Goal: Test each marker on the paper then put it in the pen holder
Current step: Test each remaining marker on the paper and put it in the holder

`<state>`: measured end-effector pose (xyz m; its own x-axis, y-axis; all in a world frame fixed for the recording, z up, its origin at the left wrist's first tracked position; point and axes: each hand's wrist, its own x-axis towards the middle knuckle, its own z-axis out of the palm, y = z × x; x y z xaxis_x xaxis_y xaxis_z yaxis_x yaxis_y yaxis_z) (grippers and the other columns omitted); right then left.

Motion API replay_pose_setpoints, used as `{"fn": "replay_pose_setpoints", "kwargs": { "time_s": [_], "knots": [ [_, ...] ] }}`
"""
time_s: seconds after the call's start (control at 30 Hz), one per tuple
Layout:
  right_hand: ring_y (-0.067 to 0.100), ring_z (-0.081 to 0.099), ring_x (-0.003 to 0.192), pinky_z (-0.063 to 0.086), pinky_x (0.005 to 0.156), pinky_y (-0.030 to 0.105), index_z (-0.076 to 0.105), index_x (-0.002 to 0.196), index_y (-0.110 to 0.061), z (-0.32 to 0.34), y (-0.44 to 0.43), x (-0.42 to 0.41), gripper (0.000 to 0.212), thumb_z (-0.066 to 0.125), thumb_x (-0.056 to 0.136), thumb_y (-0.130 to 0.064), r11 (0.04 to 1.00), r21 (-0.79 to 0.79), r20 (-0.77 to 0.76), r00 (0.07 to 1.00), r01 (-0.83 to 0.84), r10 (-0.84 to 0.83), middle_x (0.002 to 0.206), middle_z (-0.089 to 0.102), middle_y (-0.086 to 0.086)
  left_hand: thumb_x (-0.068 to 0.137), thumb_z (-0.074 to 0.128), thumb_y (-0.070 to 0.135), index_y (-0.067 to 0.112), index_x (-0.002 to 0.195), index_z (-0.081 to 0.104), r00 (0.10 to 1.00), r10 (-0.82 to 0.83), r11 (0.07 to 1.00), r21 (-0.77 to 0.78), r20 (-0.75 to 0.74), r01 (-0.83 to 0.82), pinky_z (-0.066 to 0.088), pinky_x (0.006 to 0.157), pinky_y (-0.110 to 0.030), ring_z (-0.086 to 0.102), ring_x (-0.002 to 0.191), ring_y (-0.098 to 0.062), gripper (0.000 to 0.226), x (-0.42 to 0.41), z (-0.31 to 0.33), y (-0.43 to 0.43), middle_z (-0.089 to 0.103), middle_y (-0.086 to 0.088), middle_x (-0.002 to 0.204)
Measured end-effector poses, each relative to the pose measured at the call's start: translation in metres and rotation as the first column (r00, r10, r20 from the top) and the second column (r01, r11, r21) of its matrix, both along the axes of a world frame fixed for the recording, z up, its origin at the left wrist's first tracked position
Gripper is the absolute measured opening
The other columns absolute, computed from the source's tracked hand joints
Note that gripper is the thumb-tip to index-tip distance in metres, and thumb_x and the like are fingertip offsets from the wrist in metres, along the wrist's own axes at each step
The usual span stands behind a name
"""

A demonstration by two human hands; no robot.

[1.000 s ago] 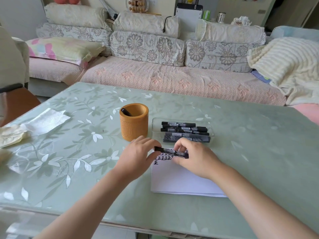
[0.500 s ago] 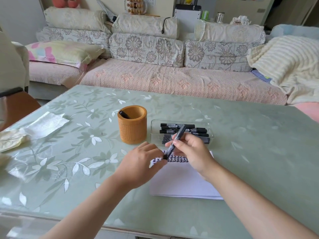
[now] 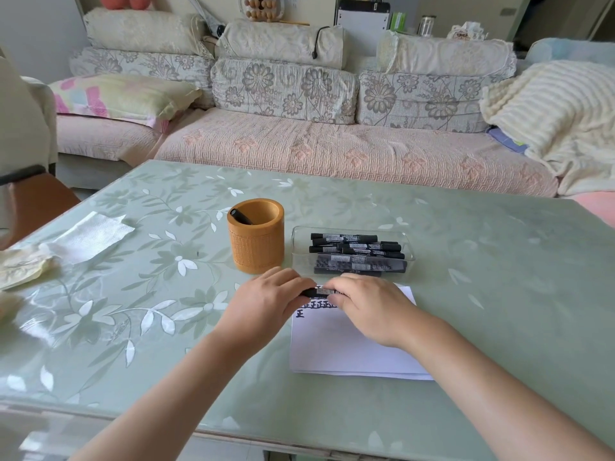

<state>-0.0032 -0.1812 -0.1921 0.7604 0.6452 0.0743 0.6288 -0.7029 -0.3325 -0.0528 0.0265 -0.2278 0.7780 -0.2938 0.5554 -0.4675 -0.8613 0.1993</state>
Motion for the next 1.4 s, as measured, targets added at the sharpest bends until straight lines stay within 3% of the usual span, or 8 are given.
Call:
{"fn": "replay_pose_setpoints", "kwargs": {
  "time_s": [0.13,0.4,0.47,0.63,0.87,1.03,1.23,1.4],
  "knots": [
    [0.019,0.056,0.105,0.043,0.084,0.034,0.058,0.126,-0.03,-0.007,-0.002,0.001,0.029,0.044,0.102,-0.037,0.998,0.045,0.017,0.999,-0.039,0.038,0.109,0.06,-0.009,0.096,0.05,0.031,0.022,0.102,0.066,1.0,0.0,0.999,0.039,-0.006,0.001,0.044,0.057,-0.027,0.054,0.071,-0.017,0.02,-0.001,0.003,0.0,0.058,0.008,0.08],
    [0.019,0.05,0.07,0.038,0.06,0.029,0.068,0.101,-0.025,-0.016,0.0,0.009,0.016,0.061,0.086,-0.026,0.99,0.045,0.434,0.895,-0.136,0.103,0.078,0.054,-0.007,0.097,0.05,0.032,0.023,0.093,0.066,0.963,0.004,0.987,-0.156,-0.271,-0.048,0.043,0.059,-0.034,0.05,0.065,-0.012,0.018,0.001,0.007,0.004,0.054,0.009,0.072],
    [0.021,0.053,0.074,0.042,0.062,0.032,0.068,0.103,-0.025,-0.014,0.003,0.005,0.015,0.058,0.092,-0.028,0.992,0.033,0.39,0.915,-0.122,0.1,0.079,0.054,-0.007,0.094,0.05,0.035,0.022,0.092,0.066,0.973,-0.026,0.994,-0.112,-0.229,0.0,0.045,0.059,-0.035,0.05,0.066,-0.013,0.021,0.001,0.008,0.009,0.054,0.008,0.071],
    [0.024,0.059,0.081,0.046,0.07,0.034,0.069,0.093,-0.031,-0.005,0.006,0.002,0.025,0.047,0.099,-0.042,0.979,0.186,-0.34,0.94,0.078,-0.01,0.08,0.064,-0.001,0.096,0.048,0.038,0.021,0.098,0.068,0.996,-0.061,0.997,0.041,-0.063,0.064,0.044,0.055,-0.028,0.05,0.068,-0.015,0.026,0.001,0.009,0.018,0.058,0.01,0.073],
    [0.024,0.059,0.086,0.044,0.07,0.034,0.068,0.114,-0.027,-0.013,0.002,0.013,0.024,0.054,0.095,-0.033,0.992,-0.002,0.262,0.957,-0.127,0.123,0.087,0.059,-0.005,0.095,0.036,0.046,0.018,0.093,0.067,0.964,-0.022,0.997,-0.072,-0.264,0.003,0.047,0.059,-0.035,0.051,0.067,-0.008,0.041,0.0,0.005,0.027,0.057,0.011,0.073],
    [0.02,0.059,0.102,0.044,0.081,0.032,0.062,0.126,-0.026,-0.014,-0.012,0.018,0.031,0.047,0.101,-0.034,0.996,0.091,0.107,0.994,0.003,-0.013,0.104,0.059,-0.008,0.097,0.056,0.025,0.027,0.1,0.069,0.97,0.085,0.983,-0.141,-0.226,-0.119,0.037,0.061,-0.012,0.05,0.075,-0.002,0.013,0.001,-0.002,0.042,0.054,0.012,0.088],
    [-0.002,0.045,0.117,0.033,0.096,0.018,0.038,0.148,-0.033,-0.016,-0.009,0.011,0.05,0.042,0.102,-0.015,0.968,0.248,-0.064,0.998,0.027,-0.012,0.117,0.045,-0.023,0.091,0.064,0.026,0.031,0.112,0.069,0.927,0.291,0.951,-0.031,-0.238,-0.306,0.052,0.072,-0.038,0.056,0.101,-0.019,0.023,0.006,-0.025,0.038,0.061,0.01,0.1],
    [-0.006,0.054,0.095,0.037,0.085,0.014,0.062,0.116,-0.033,-0.02,-0.005,0.005,0.038,0.051,0.095,-0.003,0.909,0.417,-0.075,0.996,-0.014,0.049,0.103,0.054,-0.022,0.088,0.066,0.031,0.03,0.1,0.069,0.905,0.372,0.916,-0.075,-0.206,-0.394,0.049,0.065,-0.034,0.055,0.097,-0.018,0.012,0.013,-0.023,0.023,0.065,0.011,0.096]
  ]
}}
